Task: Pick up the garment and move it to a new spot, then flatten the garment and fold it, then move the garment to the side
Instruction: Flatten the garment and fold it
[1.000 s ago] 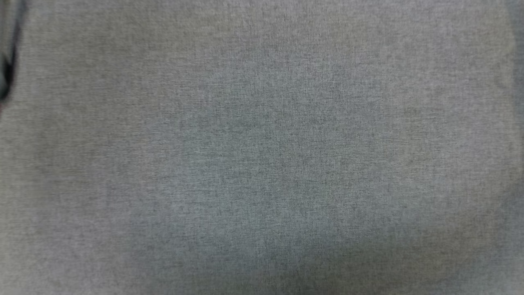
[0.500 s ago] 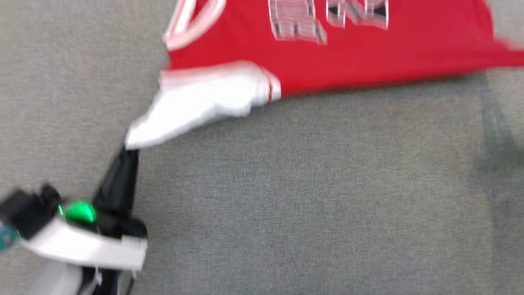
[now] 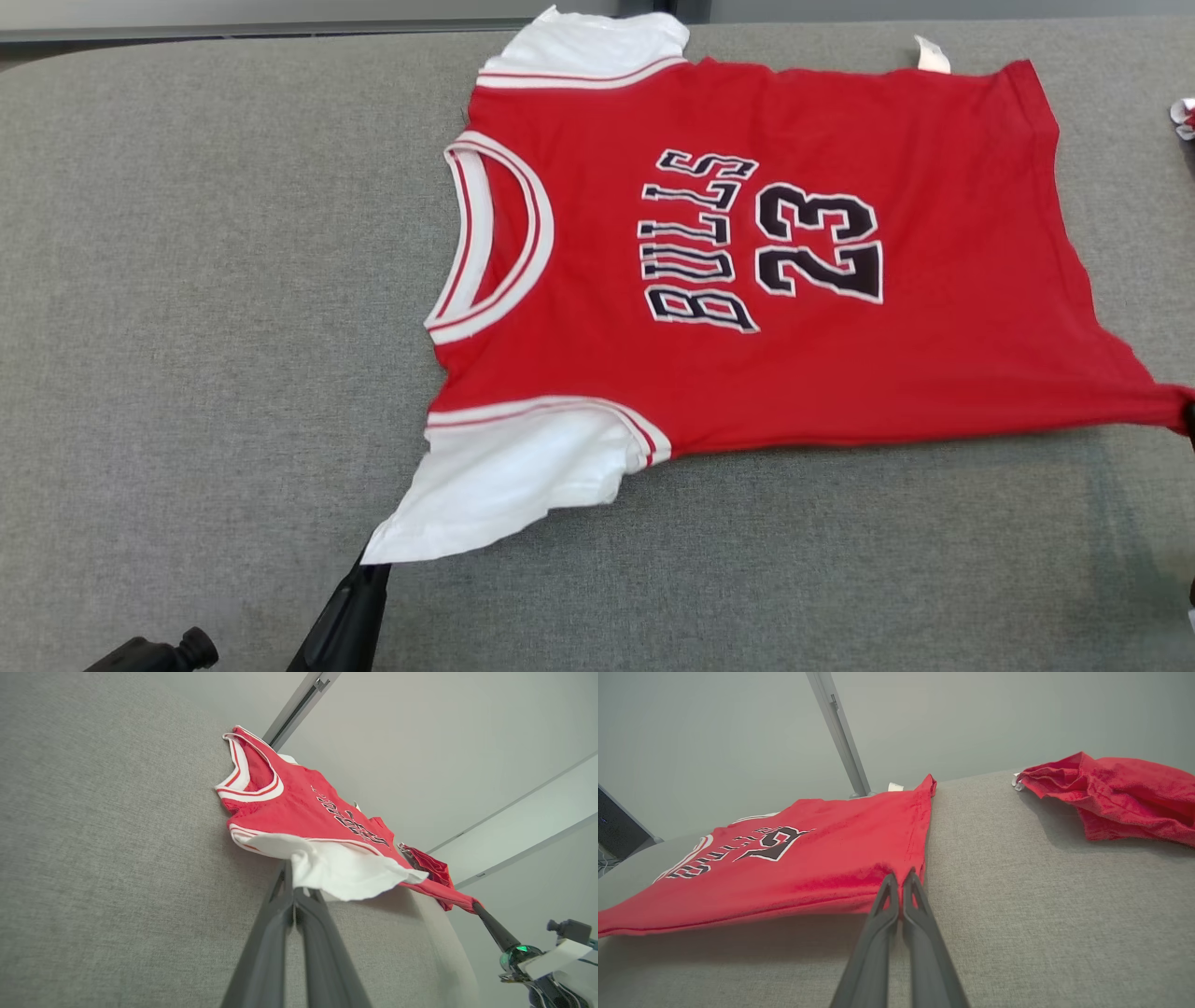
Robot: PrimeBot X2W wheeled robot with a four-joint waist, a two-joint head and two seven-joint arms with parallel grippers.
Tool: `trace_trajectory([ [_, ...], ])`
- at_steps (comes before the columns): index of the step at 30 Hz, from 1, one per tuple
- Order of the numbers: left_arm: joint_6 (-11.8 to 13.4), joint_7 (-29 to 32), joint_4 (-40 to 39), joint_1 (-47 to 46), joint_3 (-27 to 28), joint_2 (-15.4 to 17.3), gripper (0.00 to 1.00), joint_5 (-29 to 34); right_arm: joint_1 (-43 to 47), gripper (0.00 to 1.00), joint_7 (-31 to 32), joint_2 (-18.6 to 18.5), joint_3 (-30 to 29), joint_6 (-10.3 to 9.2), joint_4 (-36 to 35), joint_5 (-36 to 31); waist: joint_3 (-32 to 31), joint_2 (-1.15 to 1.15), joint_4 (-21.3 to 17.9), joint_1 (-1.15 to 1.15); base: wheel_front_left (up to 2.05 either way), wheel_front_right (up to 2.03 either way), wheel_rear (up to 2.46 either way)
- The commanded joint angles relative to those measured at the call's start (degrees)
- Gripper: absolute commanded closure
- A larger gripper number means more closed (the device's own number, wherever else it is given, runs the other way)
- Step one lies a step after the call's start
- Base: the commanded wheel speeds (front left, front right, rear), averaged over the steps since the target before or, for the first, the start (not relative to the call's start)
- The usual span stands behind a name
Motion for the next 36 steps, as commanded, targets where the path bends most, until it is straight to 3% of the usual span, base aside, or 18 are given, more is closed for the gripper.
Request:
trace_trajectory([
  [1, 1.1, 0.5, -1.1, 0.4, 0.0, 0.6, 1.0, 0.5, 1.7, 1.0, -0.3, 0.0, -0.9, -0.14, -0.6, -0.6, -0.8, 0.0, -0.1, 0.0, 0.0, 0.0, 0.0],
  [6, 3.9, 2.3, -3.0, -1.7, 0.5, 0.6, 1.0, 1.1, 3.1, 1.0, 0.2, 0.3, -0.1, -0.14, -1.4, -2.2, -1.4, 0.0, -0.9, 0.0, 0.0, 0.0, 0.0],
  [16, 7.0, 6.8, 0.7, -12.2, -0.5, -1.2, 1.0, 2.8, -5.4, 1.0, 1.5, 2.6, 5.1, -0.13, 3.3, -2.6, 1.9, 0.0, -3.1, 0.0, 0.0, 0.0, 0.0],
  [26, 5.6, 7.2, 3.2, -22.9, -0.2, -1.9, 1.0, 5.3, -17.0, 1.0, 0.1, 3.5, 9.4, -0.13, 7.9, -1.1, 6.5, 0.0, -4.4, 0.0, 0.0, 0.0, 0.0],
  [36, 3.7, 6.2, 5.9, -29.7, 0.1, -2.1, 1.0, 7.5, -22.4, 1.0, -0.3, 4.2, 11.0, -0.13, 10.3, -0.1, 8.9, 0.0, -4.6, 0.0, 0.0, 0.0, 0.0],
])
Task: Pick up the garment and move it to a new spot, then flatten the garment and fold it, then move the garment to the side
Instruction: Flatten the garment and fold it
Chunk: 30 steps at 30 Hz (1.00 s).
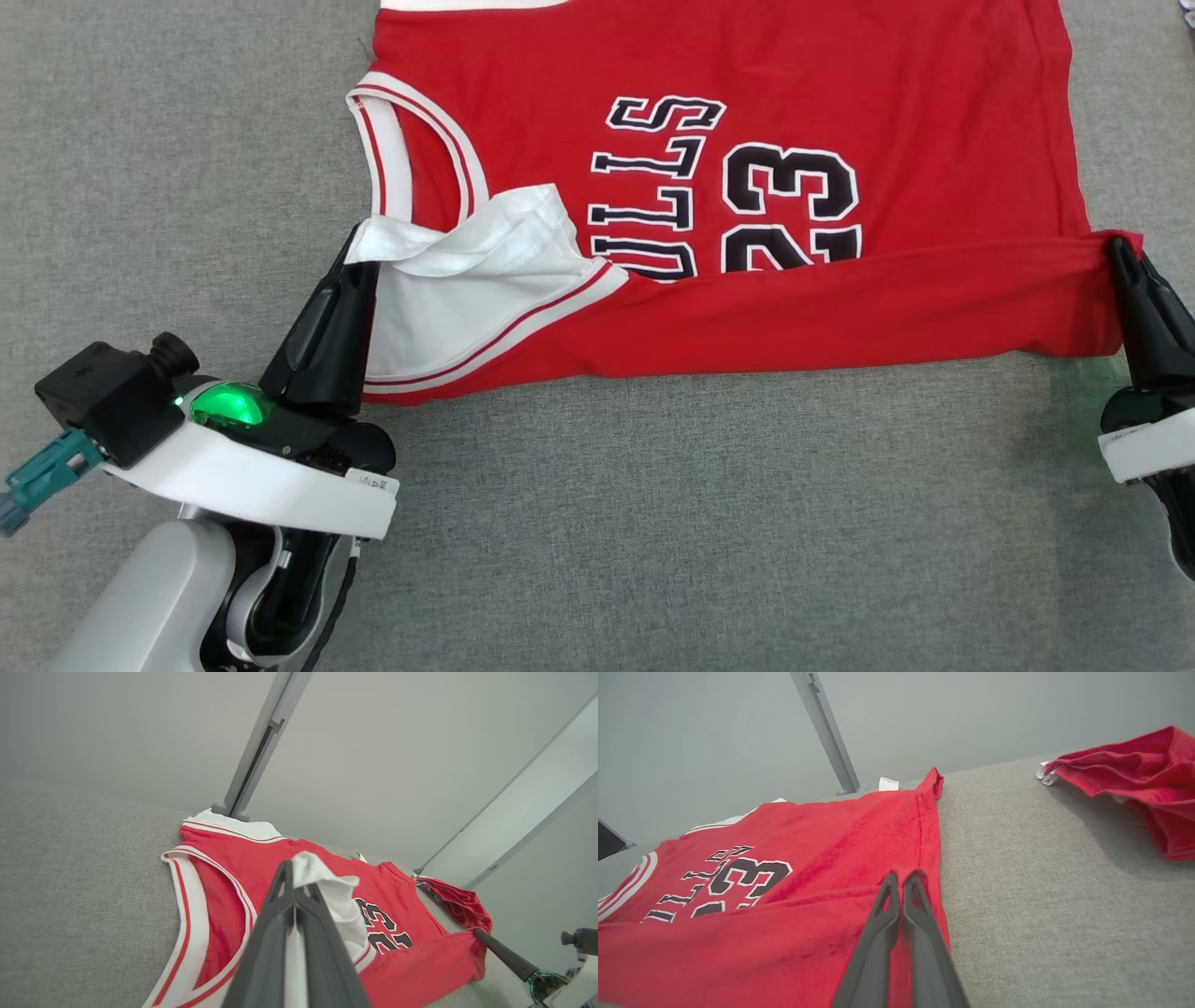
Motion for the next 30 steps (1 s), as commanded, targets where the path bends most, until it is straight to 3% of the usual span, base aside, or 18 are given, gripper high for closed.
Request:
trace_trajectory([
  [1, -0.4, -0.4, 0.3, -0.9, 0.2, 0.0, 1.0, 0.4, -0.8, 1.0, -0.4, 0.3, 0.1, -0.11, 0.1, 0.1, 0.4, 0.0, -0.2, 0.0, 0.0, 0.0, 0.0],
  [10, -0.9, -3.6, 5.0, -5.0, -0.4, -1.7, 1.0, 3.4, -4.9, 0.99, -0.4, 2.3, -0.4, -0.11, 1.8, -1.3, 2.3, 0.0, -0.7, 0.0, 0.0, 0.0, 0.0],
  [12, -1.7, -3.5, 6.8, -5.5, -1.3, -2.7, 1.0, 2.8, -5.4, 0.83, -0.4, 2.7, 0.1, -0.11, 2.6, -1.7, 2.4, 0.0, -0.7, 0.0, 0.0, 0.0, 0.0],
  [14, -2.4, -3.8, 8.7, -6.2, -1.5, -3.5, 1.0, 2.3, -6.0, 0.57, -0.4, 3.0, 0.4, -0.11, 3.2, -1.8, 2.4, 0.0, -0.8, 0.0, 0.0, 0.0, 0.0],
  [15, -2.7, -4.1, 9.3, -6.5, -1.6, -4.1, 0.8, 2.1, -6.1, 0.29, -0.4, 3.3, 0.4, -0.11, 3.4, -1.9, 2.3, 0.0, -0.8, 0.0, 0.0, 0.0, 0.0],
  [16, -2.8, -4.5, 9.9, -6.5, -1.3, -4.5, 0.11, 2.0, -6.2, 0.0, -0.4, 3.6, 0.1, -0.11, 3.5, -2.0, 2.2, 0.0, -0.9, 0.0, 0.0, 0.0, 0.0],
  [17, -2.9, -4.9, 10.4, -6.4, -1.1, -4.9, 0.0, 1.8, -6.0, 0.0, -0.4, 4.0, -0.6, -0.11, 3.4, -2.3, 2.0, 0.0, -1.0, 0.0, 0.0, 0.0, 0.0],
  [21, -1.7, -6.6, 10.4, -4.0, 0.7, -5.5, 0.0, 4.2, -3.2, 0.0, -0.4, 5.4, -3.3, -0.11, 2.1, -3.0, 0.6, 0.0, -1.1, 0.0, 0.0, 0.0, 0.0],
  [25, 1.2, -7.3, 8.7, 1.2, 2.7, -5.3, 0.0, 7.9, 0.8, 0.0, -0.4, 7.1, -6.6, -0.11, -0.3, -4.2, -0.9, 0.0, -1.1, 0.0, 0.0, 0.0, 0.0],
  [30, 4.2, -7.0, 10.4, 9.2, 2.0, -3.2, 0.0, 11.4, 6.2, 0.0, -0.4, 9.2, -9.3, -0.11, -2.8, -4.6, -2.7, 0.0, -0.5, 0.0, 0.0, 0.0, 0.0],
])
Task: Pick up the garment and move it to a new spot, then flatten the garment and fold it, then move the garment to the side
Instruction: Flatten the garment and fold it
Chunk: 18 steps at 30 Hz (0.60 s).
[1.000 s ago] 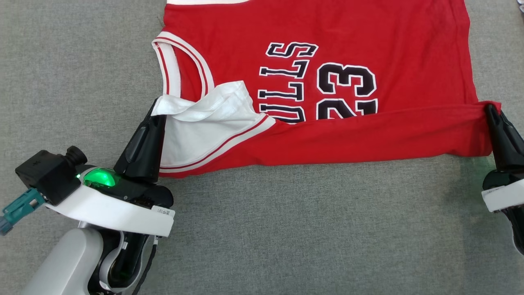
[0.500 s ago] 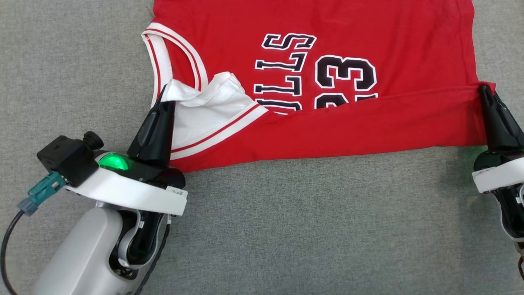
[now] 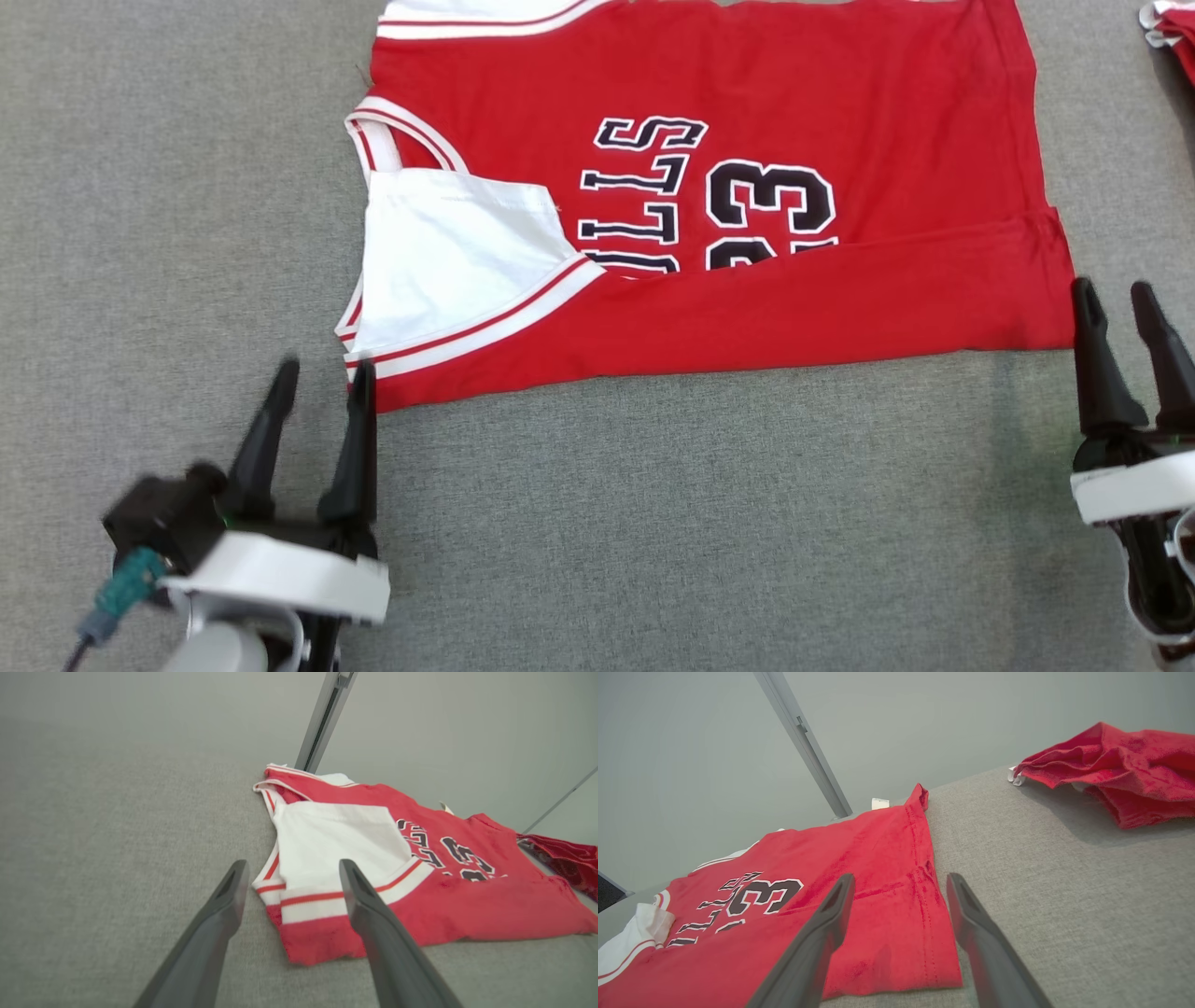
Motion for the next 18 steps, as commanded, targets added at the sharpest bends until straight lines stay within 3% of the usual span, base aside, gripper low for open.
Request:
trace_trajectory([
  [1, 0.8, 0.6, 1.2, 1.4, -0.3, 0.4, 0.0, 0.3, 0.9, 0.0, -0.3, 0.2, -0.3, -0.11, -0.4, 0.1, -0.7, 0.0, 0.3, 0.0, 0.0, 0.0, 0.0],
  [10, 0.0, 2.7, 6.6, 0.7, -2.6, -0.9, 0.0, -0.8, 2.9, 0.0, -0.3, 0.8, 0.2, -0.11, -0.2, 1.1, -1.8, 0.0, 0.4, 0.0, 0.0, 0.0, 0.0],
  [11, -0.1, 2.8, 7.0, 0.3, -2.6, -1.0, 0.17, -0.7, 2.9, 0.0, -0.3, 0.6, 0.4, -0.11, -0.1, 1.1, -1.7, 0.0, 0.3, 0.0, 0.0, 0.0, 0.0],
  [12, -0.1, 2.8, 7.0, 0.3, -2.6, -1.0, 0.17, -0.7, 2.9, 0.0, -0.3, 0.6, 0.4, -0.11, -0.1, 1.1, -1.7, 0.0, 0.3, 0.0, 0.0, 0.0, 0.0],
  [13, -0.2, 2.8, 7.2, -0.1, -2.7, -1.0, 0.43, -0.7, 2.8, 0.0, -0.3, 0.4, 0.6, -0.11, 0.3, 1.3, -1.6, 0.0, 0.2, 0.0, 0.0, 0.0, 0.0],
  [14, -0.6, 2.8, 7.5, -0.5, -2.7, -0.9, 0.56, -0.6, 2.7, 0.0, -0.3, 0.3, 0.7, -0.11, 0.6, 1.6, -1.5, 0.0, 0.2, 0.0, 0.0, 0.0, 0.0],
  [16, -1.2, 2.7, 8.2, -1.4, -2.8, -0.4, 1.0, -0.4, 2.6, 0.0, -0.3, 0.1, 0.9, -0.11, 1.1, 2.0, -1.2, 0.0, 0.2, 0.0, 0.0, 0.0, 0.0],
  [18, -1.4, 3.1, 9.0, -1.8, -3.2, -0.1, 1.0, 0.0, 2.8, 0.0, -0.3, -0.3, 1.2, -0.11, 1.6, 2.2, -0.9, 0.0, 0.2, 0.0, 0.0, 0.0, 0.0],
])
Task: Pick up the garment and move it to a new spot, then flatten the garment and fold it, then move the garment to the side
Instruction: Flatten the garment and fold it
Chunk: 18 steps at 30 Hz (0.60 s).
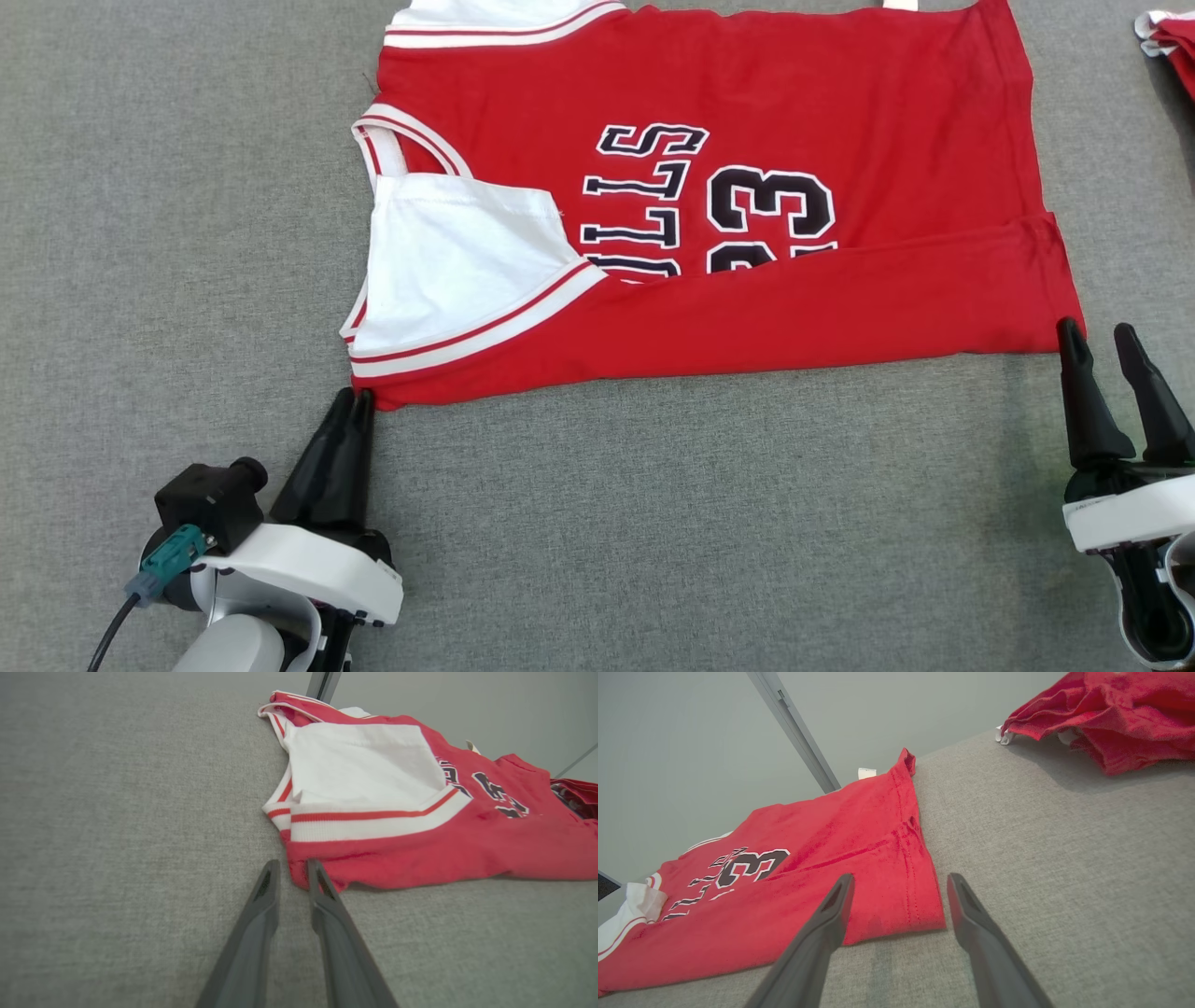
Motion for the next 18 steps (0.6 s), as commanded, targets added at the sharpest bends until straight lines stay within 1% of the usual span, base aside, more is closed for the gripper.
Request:
trace_trajectory([
  [1, -0.3, 0.0, 0.3, -0.9, 0.0, 0.4, 1.0, 0.4, 0.4, 0.0, -0.3, -0.5, 0.1, -0.11, 0.6, 0.5, 0.2, 0.0, 0.0, 0.0, 0.0, 0.0, 0.0],
  [5, -0.5, 0.3, -0.1, -0.7, -0.4, 0.5, 1.0, 0.1, -0.6, 0.0, -0.3, -0.7, 2.0, -0.11, 2.8, 1.9, 0.6, 0.0, 0.0, 0.0, 0.0, 0.0, 0.0],
  [7, -0.7, 0.2, -0.5, -0.6, -0.6, 0.6, 1.0, 0.0, -1.7, 0.0, -0.3, -1.1, 2.9, -0.11, 5.1, 2.0, 0.7, 0.0, 0.2, 0.0, 0.0, 0.0, 0.0],
  [10, -1.0, 0.0, -1.0, -0.7, -0.8, 0.5, 1.0, 0.2, -3.5, 0.0, -0.3, -0.7, 4.2, -0.1, 8.5, 3.2, 0.8, 0.0, 0.4, 0.0, 0.0, 0.0, 0.0],
  [14, -1.4, -0.2, -1.8, -1.3, -1.2, 0.9, 1.0, 0.7, -6.2, 0.0, 0.4, -1.2, 8.1, -0.1, 12.4, 5.4, 1.0, 0.0, 0.6, 0.0, 0.0, 0.0, 0.0],
  [15, -1.5, -0.2, -2.0, -1.4, -1.3, 1.1, 1.0, 0.9, -6.6, 0.38, 0.4, -1.3, 9.0, -0.1, 12.9, 6.0, 1.0, 0.0, 0.7, 0.0, 0.0, 0.0, 0.0],
  [17, -1.7, -0.2, -2.4, -1.5, -1.5, 1.3, 1.0, 1.1, -7.3, 0.96, 0.3, -1.8, 10.3, -0.09, 13.4, 7.0, 1.0, 0.0, 1.0, 0.0, 0.0, 0.0, 0.0],
  [18, -1.8, -0.2, -2.6, -1.5, -1.6, 1.4, 1.0, 1.2, -7.5, 1.0, 0.2, -2.1, 10.8, -0.07, 13.5, 7.6, 0.9, 0.0, 1.1, 0.0, 0.0, 0.0, 0.0],
])
